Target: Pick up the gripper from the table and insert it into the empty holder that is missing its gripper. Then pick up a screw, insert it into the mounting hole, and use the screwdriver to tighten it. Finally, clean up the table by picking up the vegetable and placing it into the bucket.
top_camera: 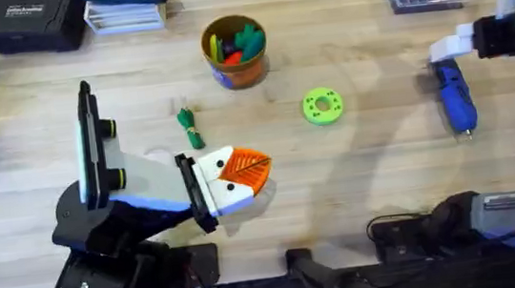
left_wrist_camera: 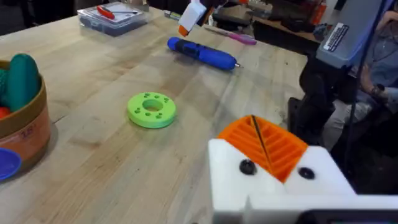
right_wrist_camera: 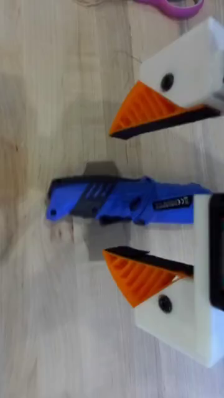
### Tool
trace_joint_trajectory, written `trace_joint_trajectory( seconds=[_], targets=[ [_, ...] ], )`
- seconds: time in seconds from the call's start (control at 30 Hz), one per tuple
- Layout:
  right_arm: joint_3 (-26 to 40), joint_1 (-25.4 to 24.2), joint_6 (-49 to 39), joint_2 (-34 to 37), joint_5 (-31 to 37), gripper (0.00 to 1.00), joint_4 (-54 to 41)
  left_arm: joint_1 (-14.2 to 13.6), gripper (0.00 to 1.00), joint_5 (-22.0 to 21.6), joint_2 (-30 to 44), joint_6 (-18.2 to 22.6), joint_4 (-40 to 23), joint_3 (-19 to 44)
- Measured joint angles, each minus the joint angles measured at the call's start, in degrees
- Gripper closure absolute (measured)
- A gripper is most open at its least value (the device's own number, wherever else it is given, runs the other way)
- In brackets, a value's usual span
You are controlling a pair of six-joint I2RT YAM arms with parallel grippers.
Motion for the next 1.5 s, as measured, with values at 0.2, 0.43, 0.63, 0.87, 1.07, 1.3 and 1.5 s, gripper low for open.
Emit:
trace_joint_trajectory(
  seconds=[0.2,0.43,0.63,0.87,1.07,1.3,1.5],
  targets=[
    [0.1,-2.6,-4.4,4.0,-3.9,0.008,-0.1,0.0,0.987,0.0,0.0,0.0,0.0,0.0],
    [0.1,-2.6,-8.5,11.3,-6.0,0.009,0.0,0.0,0.987,0.0,0.0,0.0,0.0,0.0],
    [0.6,-2.8,-9.5,12.6,-5.5,0.199,0.7,0.0,0.987,0.0,0.0,0.0,0.0,0.0],
    [0.7,-2.9,-10.0,13.0,-5.5,0.563,2.0,0.0,0.987,0.0,0.0,0.0,0.0,0.0],
    [0.8,-2.9,-10.4,13.1,-5.9,0.978,2.5,0.0,0.987,0.0,0.0,0.0,0.0,0.0],
    [0.8,-2.9,-9.5,12.3,-6.0,0.976,1.7,0.0,0.987,0.0,0.0,0.0,0.0,0.0],
    [0.7,-2.9,-7.0,3.8,-6.0,0.976,1.7,0.0,0.987,0.0,0.0,0.0,0.0,0.0]
  ],
)
